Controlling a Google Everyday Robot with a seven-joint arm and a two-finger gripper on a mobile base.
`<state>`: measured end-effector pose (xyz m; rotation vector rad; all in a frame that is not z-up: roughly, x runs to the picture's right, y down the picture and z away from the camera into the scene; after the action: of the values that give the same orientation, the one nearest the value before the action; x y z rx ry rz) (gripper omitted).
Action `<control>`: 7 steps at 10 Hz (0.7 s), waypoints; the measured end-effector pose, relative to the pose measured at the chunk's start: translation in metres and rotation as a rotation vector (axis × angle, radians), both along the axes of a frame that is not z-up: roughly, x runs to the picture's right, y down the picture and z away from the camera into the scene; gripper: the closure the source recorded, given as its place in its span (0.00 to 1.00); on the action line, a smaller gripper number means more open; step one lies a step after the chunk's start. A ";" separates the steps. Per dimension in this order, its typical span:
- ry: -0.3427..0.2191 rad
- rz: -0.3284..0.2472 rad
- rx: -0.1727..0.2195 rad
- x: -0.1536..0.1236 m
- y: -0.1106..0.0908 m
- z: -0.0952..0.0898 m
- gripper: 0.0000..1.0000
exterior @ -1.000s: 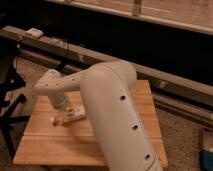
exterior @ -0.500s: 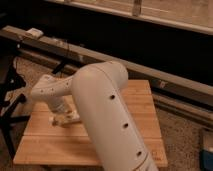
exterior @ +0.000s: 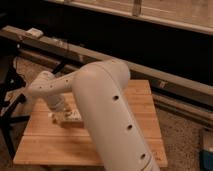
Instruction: Place the bottle in the ceramic bowl
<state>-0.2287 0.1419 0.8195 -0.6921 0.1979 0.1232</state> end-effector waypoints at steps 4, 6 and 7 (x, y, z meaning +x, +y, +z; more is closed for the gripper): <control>0.040 0.206 0.009 0.017 -0.054 -0.043 1.00; 0.094 0.288 0.020 0.044 -0.068 -0.052 1.00; 0.134 0.336 0.022 0.068 -0.074 -0.051 1.00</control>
<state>-0.1603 0.0680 0.7689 -0.6917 0.2072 0.4930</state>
